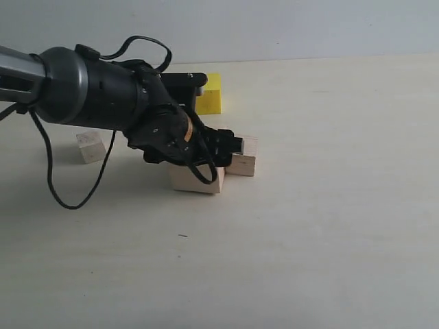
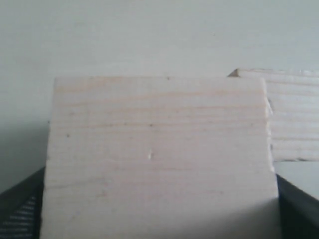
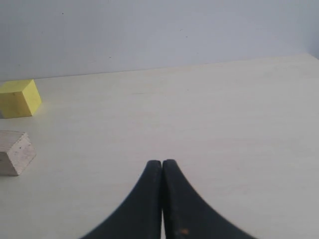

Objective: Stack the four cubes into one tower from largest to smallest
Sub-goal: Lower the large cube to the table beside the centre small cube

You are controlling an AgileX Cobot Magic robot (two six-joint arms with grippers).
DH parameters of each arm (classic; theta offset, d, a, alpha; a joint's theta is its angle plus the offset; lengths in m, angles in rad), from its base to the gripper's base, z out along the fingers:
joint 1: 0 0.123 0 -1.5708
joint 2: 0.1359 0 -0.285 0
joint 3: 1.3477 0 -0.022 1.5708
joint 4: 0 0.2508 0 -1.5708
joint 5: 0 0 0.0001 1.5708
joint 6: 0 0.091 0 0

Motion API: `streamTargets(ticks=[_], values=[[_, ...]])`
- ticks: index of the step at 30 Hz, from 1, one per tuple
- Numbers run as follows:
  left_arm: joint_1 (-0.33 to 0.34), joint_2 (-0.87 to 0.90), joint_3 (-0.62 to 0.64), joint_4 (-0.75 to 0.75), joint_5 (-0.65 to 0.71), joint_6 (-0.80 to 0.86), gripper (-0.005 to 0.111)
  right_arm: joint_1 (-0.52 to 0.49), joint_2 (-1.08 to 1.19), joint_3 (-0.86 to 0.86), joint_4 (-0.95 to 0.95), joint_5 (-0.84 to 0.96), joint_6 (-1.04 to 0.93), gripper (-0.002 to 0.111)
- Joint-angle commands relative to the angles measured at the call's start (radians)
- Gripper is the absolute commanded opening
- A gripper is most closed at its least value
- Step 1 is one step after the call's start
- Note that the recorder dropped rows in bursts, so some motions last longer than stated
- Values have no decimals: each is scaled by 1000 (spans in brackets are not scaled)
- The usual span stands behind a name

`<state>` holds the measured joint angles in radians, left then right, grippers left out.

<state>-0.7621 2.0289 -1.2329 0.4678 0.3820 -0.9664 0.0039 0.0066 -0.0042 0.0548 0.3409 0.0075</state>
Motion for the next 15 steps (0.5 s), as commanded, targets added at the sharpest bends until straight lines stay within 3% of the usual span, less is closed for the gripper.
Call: streamTargets(ticks=[1,15], values=[[-30,22,-51,2,51,-46,0,-7,-7,4,-7,-6,-8,0],[-109,31,-72,258,213,-329,0,-7,-7,4,-6,-6,-8,0]])
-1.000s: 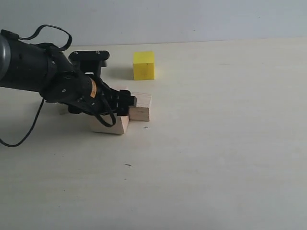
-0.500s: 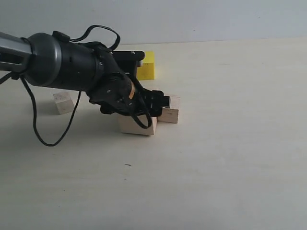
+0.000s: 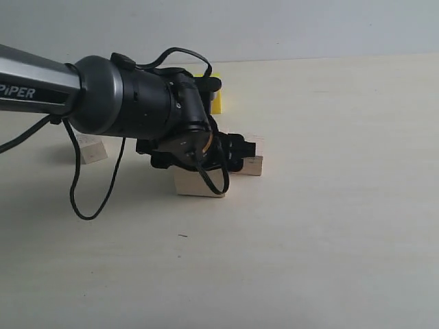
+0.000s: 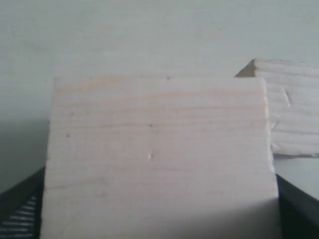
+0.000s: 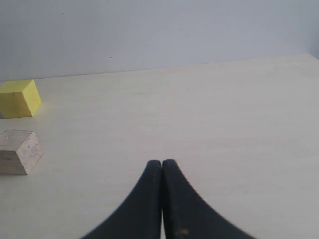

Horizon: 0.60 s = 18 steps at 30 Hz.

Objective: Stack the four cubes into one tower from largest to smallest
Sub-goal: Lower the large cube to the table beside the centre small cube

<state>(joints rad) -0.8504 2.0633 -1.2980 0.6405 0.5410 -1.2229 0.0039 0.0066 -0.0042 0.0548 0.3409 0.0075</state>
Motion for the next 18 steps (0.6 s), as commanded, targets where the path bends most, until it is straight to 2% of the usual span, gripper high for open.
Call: streamTargets(ticks=[1,18], values=[[-24,-3,-7,93,75,-88,0,-7,-7,4,-6,-6,-8,0],[-17,-1,-7,21,109,-124,0,-7,-7,4,-6,-6,-8,0]])
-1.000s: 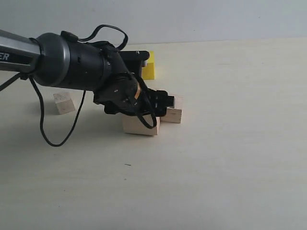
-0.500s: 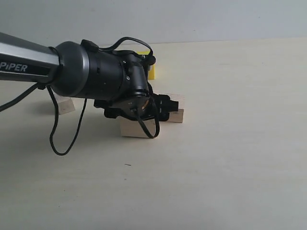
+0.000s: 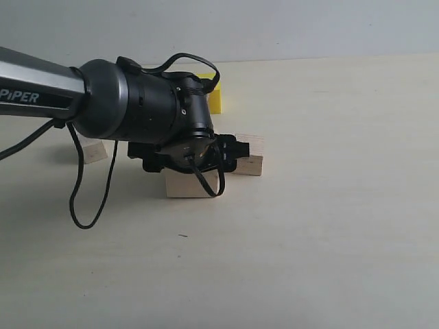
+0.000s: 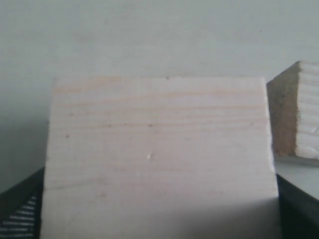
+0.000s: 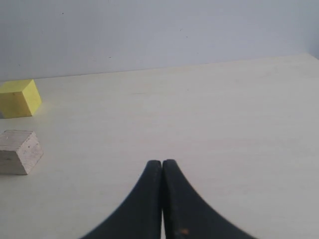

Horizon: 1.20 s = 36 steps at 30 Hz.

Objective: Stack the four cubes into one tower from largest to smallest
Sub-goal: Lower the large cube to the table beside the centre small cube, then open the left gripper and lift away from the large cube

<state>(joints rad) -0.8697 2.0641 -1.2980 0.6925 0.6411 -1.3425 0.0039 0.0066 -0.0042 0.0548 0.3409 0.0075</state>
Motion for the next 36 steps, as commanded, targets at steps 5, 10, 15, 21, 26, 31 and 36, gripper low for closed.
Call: streamTargets(ticks=[5,10,15,21,26,31,36], values=[[2,5,-7,-41,9,4,7,-7,-7,4,-4,-6,-8,0],[2,5,-7,-41,19,13,37,-7,-7,4,-4,-6,-8,0],[2,5,-7,-41,71,59,72,-7,-7,4,-4,-6,-8,0],[2,-35,-7,-48,105,109,99,-7,-7,4,-6,-6,-8,0],[2,-103,-7,-48,74,125,99,-7,-7,4,-6,-6,-8,0],[48,-159,-14,-29,-3,150,99,-7,-7,4,-4,-6,-8,0],[154,-155,-92,-29,-165,154,99,-7,-7,4,-4,-6,-8,0]])
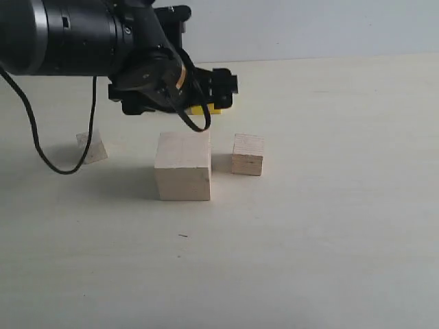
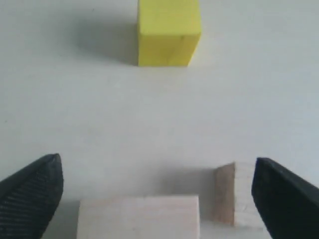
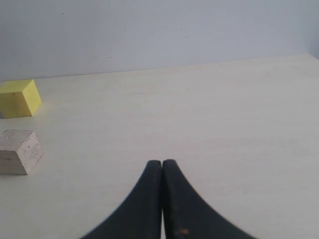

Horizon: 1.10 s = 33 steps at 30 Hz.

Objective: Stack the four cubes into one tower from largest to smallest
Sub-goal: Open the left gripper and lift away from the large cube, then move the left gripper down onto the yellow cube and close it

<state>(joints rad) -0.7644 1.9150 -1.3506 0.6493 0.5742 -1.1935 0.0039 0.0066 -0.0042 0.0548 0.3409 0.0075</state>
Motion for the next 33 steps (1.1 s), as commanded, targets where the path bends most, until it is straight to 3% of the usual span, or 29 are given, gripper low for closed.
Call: streamTargets(ticks=[1,6,10,15,24,33], values=[[67,5,-64,28,-129,9,99,-7,-7,4,-4,-6,-8,0],[107,138,-242,108,-130,136,99,-7,-7,4,-6,-6,-8,0],[107,283,-424,92,-52,223,99,-7,-7,4,-1,-6,-8,0],[107,378,-549,9,-6,300,99,-7,-7,4,-1,-6,-8,0],[107,499,-706,-87,85,363,99,-7,-7,4,-1,-6,-8,0],[127,535,-732,-88,97,348,99,-7,-7,4,-6,-6,-8,0]])
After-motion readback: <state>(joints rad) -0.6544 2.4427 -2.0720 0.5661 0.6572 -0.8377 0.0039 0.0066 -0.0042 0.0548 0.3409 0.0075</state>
